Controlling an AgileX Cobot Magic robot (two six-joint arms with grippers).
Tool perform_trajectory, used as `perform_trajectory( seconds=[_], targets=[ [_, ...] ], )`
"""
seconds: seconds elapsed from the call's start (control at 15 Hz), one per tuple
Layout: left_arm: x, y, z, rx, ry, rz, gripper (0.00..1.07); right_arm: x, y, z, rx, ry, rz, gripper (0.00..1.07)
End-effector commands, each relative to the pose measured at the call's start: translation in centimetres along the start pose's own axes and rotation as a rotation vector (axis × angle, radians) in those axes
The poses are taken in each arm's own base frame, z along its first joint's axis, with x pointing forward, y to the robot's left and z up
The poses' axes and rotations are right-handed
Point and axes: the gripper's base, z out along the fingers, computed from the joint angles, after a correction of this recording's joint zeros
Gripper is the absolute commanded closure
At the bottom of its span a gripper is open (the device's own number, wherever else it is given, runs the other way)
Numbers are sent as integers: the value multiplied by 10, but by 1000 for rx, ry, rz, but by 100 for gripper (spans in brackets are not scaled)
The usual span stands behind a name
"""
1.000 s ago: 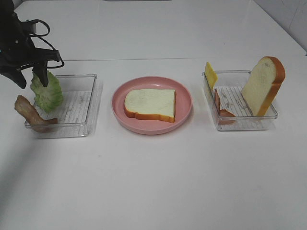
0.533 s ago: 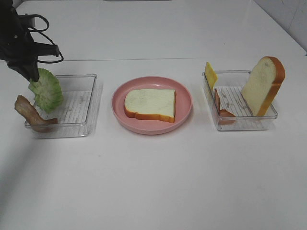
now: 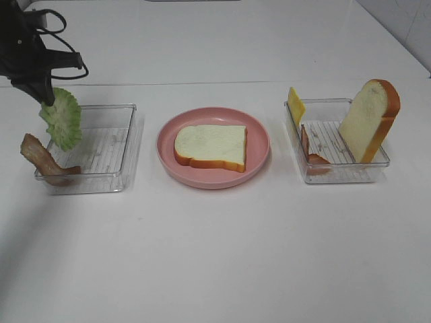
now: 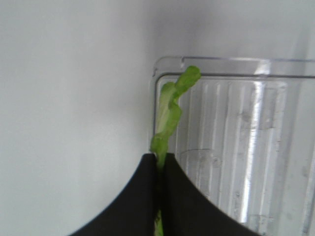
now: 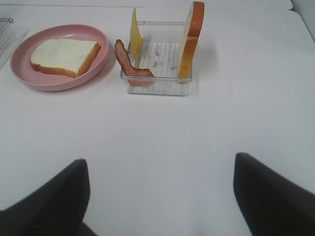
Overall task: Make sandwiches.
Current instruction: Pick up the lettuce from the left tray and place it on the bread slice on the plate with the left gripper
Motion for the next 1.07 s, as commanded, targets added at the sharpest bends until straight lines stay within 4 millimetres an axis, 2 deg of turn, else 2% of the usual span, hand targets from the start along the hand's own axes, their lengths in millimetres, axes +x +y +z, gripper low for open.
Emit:
perform_trajectory(
  seconds=[0.07,0.27,0.4,0.47,0.53,0.6,0.8,0.93,1.0,1.07],
  targets=[
    [-5,-12,-34,83,-82,5,107,0,0,-2,8,-23,-3,31],
    [-9,-31,-67,281,-149,10,107,0,0,-2,8,-23,-3,31],
    [-9,-42,-75,400,-163,8,107,0,0,-2,8,-23,-3,31],
    [-6,-67,-78,549,-167,34,107,0,0,-2,9,-23,-4,31],
    [-5,-75,-79,578,-171,44,107,0,0,-2,9,-23,-4,31],
    [-2,-92,-77,624,-170,61,107,0,0,-2,9,-23,-4,31],
    [14,-145,-55,746,-122,102,107,0,0,-2,8,-23,-3,31],
    [29,-180,-25,829,-55,128,107,0,0,-2,8,-23,-3,31],
    [35,-191,-10,867,-21,125,107,0,0,-2,8,-23,-3,31],
    [43,-202,14,902,32,108,107,0,0,-2,8,-23,-3,31]
  ],
)
